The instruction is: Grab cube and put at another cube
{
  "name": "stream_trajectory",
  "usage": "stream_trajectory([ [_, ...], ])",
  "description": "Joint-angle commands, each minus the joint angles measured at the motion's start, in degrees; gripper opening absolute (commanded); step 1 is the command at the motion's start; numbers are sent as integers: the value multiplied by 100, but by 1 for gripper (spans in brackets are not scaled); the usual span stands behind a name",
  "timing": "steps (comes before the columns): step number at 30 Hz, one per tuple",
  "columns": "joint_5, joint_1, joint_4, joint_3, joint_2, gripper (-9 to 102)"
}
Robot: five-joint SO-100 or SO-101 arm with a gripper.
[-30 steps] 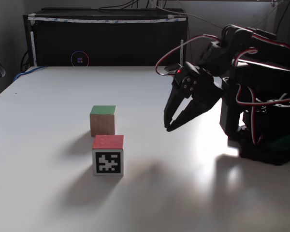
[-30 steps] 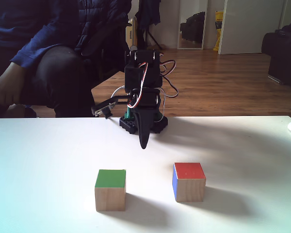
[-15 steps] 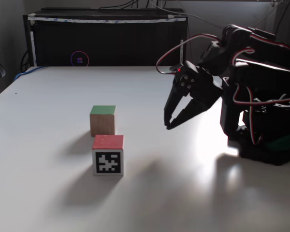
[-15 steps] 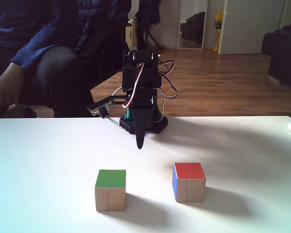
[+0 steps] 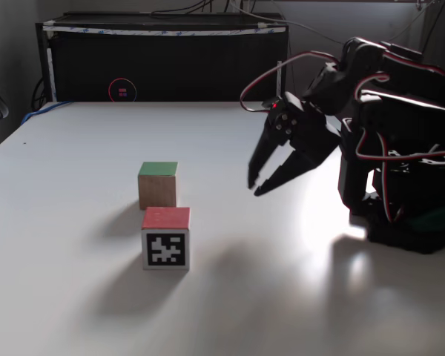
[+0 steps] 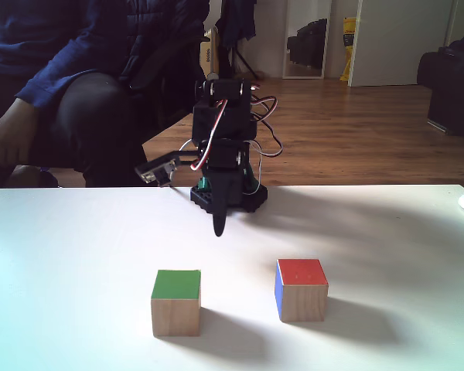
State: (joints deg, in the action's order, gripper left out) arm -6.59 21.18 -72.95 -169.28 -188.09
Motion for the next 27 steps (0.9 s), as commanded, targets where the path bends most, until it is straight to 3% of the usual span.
stream_trajectory([
  [1,-79,62,88,510,-26,15],
  [6,-105,88,220,1327,545,17],
  [16,-413,149,334,4201,5150,30],
  [27,-1327,299,114,5511,7119,37],
])
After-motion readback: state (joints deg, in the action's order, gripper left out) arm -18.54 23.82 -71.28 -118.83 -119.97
